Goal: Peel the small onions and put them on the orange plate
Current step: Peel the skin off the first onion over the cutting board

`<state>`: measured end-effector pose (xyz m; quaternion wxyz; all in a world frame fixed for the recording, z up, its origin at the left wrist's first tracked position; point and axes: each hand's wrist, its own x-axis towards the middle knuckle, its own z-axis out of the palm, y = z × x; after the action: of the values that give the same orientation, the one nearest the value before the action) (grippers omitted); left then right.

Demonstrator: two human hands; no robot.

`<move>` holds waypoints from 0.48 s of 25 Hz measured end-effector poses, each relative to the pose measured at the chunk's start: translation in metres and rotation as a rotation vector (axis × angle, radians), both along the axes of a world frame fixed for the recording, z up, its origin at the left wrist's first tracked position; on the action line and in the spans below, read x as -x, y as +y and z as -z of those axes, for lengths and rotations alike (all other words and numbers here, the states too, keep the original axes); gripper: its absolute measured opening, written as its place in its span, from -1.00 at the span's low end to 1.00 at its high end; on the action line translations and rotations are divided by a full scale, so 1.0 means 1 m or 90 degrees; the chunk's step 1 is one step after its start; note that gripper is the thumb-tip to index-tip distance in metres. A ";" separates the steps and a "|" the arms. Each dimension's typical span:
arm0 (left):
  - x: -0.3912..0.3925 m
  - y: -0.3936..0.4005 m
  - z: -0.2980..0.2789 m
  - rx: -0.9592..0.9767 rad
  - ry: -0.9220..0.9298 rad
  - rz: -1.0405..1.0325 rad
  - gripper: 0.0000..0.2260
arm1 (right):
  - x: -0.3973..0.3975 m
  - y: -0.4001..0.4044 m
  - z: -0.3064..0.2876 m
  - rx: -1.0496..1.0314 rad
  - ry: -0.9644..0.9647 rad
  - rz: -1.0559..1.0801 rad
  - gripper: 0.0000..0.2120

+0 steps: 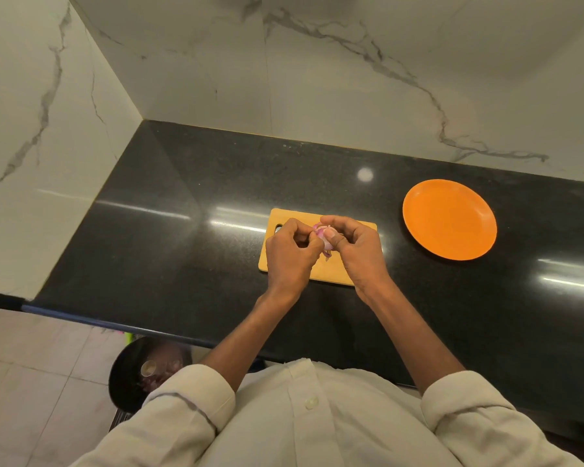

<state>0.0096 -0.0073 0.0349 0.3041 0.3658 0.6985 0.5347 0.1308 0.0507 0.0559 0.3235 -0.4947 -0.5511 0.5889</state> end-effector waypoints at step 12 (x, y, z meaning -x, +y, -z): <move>0.009 0.001 -0.004 -0.002 0.045 0.058 -0.80 | -0.013 0.011 0.003 -0.029 0.022 -0.076 -0.75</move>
<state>0.0009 -0.0063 0.0392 0.3025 0.4167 0.6904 0.5083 0.1436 0.0613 0.0531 0.3083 -0.4435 -0.5872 0.6029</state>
